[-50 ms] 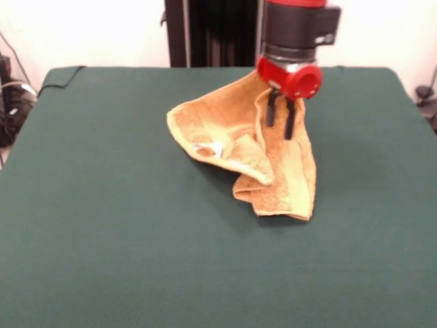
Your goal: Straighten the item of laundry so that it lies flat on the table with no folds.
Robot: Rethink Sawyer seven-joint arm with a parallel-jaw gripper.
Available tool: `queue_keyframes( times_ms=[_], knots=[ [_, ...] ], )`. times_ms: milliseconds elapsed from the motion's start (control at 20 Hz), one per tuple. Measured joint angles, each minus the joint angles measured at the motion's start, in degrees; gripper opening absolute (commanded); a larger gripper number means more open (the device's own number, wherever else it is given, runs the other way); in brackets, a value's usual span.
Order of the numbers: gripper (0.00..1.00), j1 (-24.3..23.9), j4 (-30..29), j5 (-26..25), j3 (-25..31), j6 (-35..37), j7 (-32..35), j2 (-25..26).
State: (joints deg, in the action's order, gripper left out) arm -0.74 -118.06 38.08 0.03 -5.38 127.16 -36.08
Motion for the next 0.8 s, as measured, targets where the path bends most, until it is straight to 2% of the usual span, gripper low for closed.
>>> queue_keyframes(
  times_ms=[150,200,350,450,800],
  knots=[
    [1.00,4.56,0.23,2.27,-2.35,3.04,0.21,-0.92],
    [1.00,9.14,1.12,3.38,-5.36,7.21,1.02,-1.15],
    [1.00,14.15,2.83,3.53,-9.04,13.20,3.04,-1.11],
    [1.00,19.52,5.74,3.51,-13.31,21.73,7.58,-1.08],
    [1.00,21.89,9.44,3.49,-16.23,28.63,16.22,-1.40]
  ],
)
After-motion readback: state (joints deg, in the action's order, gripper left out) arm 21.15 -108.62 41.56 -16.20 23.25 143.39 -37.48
